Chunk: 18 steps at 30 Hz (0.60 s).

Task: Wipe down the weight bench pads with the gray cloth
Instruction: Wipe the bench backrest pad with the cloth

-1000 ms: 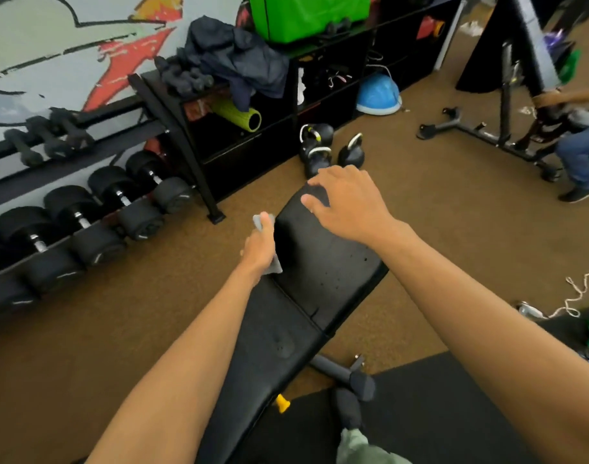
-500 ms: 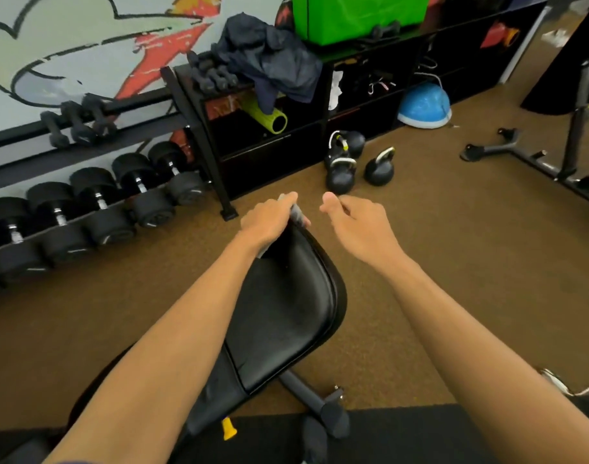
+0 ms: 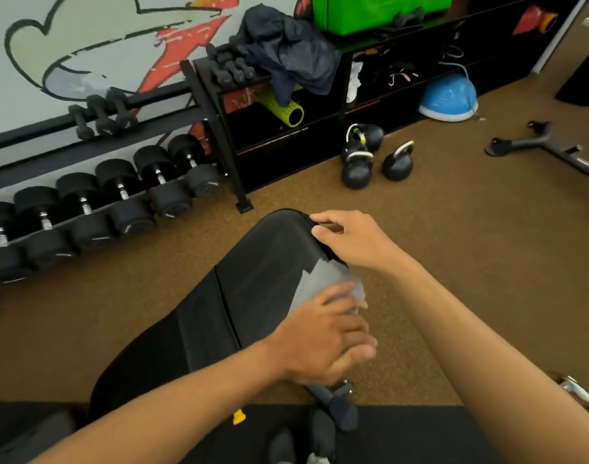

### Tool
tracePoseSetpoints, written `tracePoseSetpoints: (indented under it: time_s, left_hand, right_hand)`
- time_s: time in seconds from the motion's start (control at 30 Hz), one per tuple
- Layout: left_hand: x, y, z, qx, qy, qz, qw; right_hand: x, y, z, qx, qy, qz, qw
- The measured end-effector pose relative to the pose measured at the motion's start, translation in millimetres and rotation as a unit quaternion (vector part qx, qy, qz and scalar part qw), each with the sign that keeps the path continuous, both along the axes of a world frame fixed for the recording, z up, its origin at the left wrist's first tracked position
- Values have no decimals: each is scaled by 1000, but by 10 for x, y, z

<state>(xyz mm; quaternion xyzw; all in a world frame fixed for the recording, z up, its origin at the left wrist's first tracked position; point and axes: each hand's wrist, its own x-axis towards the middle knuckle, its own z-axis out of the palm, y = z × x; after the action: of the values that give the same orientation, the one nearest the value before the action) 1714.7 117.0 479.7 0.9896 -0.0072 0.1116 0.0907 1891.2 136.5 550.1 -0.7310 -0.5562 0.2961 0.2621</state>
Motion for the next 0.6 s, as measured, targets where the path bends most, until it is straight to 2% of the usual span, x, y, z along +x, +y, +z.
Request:
tracePoseSetpoints:
  time_s: [0.1, 0.17, 0.27, 0.37, 0.43, 0.5, 0.6]
  left_hand:
    - [-88, -21, -237, 130, 15, 1, 991]
    - [-53, 74, -234, 142, 20, -3, 990]
    - [91, 282, -14, 4, -40, 42, 998]
    - [259, 765, 161, -115, -57, 152, 980]
    - [291, 1159, 182, -165, -60, 252, 952]
    - [237, 1454, 174, -223, -39, 351, 909]
    - [94, 1621, 187, -360, 26, 458, 812]
  right_hand:
    - [-2, 21, -52, 5, 12, -15, 1000]
    - [20, 17, -56, -6, 40, -36, 999]
    - [38, 18, -45, -3, 72, -76, 994]
    - [25, 44, -27, 7, 109, -124, 986]
    - [-12, 66, -16, 21, 120, -156, 980]
    - [-72, 60, 3, 25, 100, -180, 978]
    - [-161, 16, -22, 12, 88, -191, 978]
